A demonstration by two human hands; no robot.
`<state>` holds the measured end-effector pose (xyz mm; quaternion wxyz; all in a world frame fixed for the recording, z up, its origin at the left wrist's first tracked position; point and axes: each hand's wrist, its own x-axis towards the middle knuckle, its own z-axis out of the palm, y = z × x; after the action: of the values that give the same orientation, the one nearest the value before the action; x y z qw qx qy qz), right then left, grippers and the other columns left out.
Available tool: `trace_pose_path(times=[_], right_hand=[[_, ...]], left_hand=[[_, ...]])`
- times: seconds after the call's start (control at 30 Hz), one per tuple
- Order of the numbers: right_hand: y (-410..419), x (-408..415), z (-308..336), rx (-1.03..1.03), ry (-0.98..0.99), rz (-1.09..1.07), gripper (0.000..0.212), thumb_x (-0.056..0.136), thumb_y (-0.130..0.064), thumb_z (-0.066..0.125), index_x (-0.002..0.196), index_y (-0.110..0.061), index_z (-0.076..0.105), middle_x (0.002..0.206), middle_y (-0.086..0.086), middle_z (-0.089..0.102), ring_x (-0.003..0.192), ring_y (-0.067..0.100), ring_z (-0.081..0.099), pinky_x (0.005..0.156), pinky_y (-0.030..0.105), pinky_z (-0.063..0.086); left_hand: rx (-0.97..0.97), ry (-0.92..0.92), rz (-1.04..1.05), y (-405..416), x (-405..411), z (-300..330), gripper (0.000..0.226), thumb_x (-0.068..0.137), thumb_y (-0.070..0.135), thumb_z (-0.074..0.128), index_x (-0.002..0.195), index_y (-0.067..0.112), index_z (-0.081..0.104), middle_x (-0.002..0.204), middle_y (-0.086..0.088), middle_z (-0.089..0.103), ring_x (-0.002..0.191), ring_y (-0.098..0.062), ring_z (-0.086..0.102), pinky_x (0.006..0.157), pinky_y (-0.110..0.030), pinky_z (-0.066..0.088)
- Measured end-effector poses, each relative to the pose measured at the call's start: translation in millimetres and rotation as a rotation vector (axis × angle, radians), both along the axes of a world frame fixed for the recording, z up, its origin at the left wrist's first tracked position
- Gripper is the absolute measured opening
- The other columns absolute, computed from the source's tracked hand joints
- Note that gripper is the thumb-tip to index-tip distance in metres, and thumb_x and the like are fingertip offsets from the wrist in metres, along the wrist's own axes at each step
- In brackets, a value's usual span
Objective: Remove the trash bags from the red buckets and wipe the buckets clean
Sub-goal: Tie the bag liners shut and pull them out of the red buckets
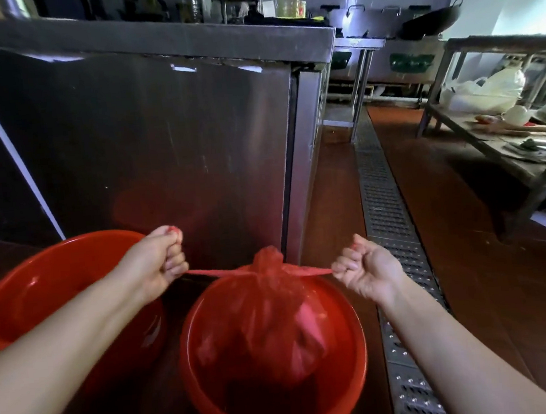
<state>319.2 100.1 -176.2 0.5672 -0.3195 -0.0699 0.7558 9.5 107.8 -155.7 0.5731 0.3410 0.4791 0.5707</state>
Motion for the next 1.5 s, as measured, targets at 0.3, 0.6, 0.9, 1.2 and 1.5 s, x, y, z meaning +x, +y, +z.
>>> trace_pose_path(times=[0.3,0.6,0.9,1.2,1.5], right_hand=[[-5.5,30.3,-29.8,-0.129,-0.105,-0.117,0.062,0.100,-0.025,0.031,0.039,-0.015,0.033,0.037,-0.002,0.026,0.028,0.012,0.019,0.039,0.016,0.024],[1.7,2.4,6.4,0.355,-0.774,0.163,0.051,0.099,-0.020,0.041,0.061,0.002,0.065,0.068,0.005,0.060,0.077,0.016,0.061,0.084,0.032,0.052],[-2.9,-66.7,47.3,0.683,-0.879,0.358,0.028,0.095,-0.021,0.049,0.081,0.002,0.057,0.067,0.000,0.056,0.062,0.016,0.051,0.066,0.024,0.042],[-5.5,-63.5,-17.9,0.441,-0.616,0.256,0.030,0.098,-0.033,0.036,0.093,-0.014,0.059,0.106,0.007,0.065,0.091,0.014,0.064,0.083,0.030,0.046],[-33.9,-65.5,-62.1,0.571,-0.822,0.395,0.017,0.090,0.003,0.048,0.091,-0.013,0.050,0.066,-0.002,0.065,0.060,0.007,0.060,0.058,0.019,0.046]], left_hand=[[-0.205,0.098,0.139,-9.3,-41.8,-34.9,0.034,0.099,0.005,0.027,0.068,0.015,0.035,0.032,0.010,0.023,0.024,-0.002,0.018,0.031,-0.007,0.019],[-0.447,-0.025,-0.253,-28.3,-6.4,-1.6,0.023,0.098,0.012,0.035,0.086,0.005,0.053,0.034,0.008,0.023,0.023,-0.003,0.018,0.028,-0.013,0.011],[-0.333,0.024,-0.686,-27.0,76.2,20.2,0.026,0.097,0.018,0.038,0.105,0.018,0.063,0.038,0.010,0.022,0.028,-0.001,0.017,0.031,-0.014,0.010],[-0.398,-0.187,-0.596,-28.1,77.9,19.4,0.029,0.098,0.019,0.037,0.072,0.012,0.048,0.033,0.008,0.021,0.022,-0.002,0.019,0.025,-0.014,0.011],[-0.398,-0.309,-0.286,-19.0,40.7,34.2,0.030,0.098,0.016,0.038,0.070,0.011,0.047,0.032,0.006,0.022,0.021,-0.004,0.018,0.025,-0.014,0.012]])
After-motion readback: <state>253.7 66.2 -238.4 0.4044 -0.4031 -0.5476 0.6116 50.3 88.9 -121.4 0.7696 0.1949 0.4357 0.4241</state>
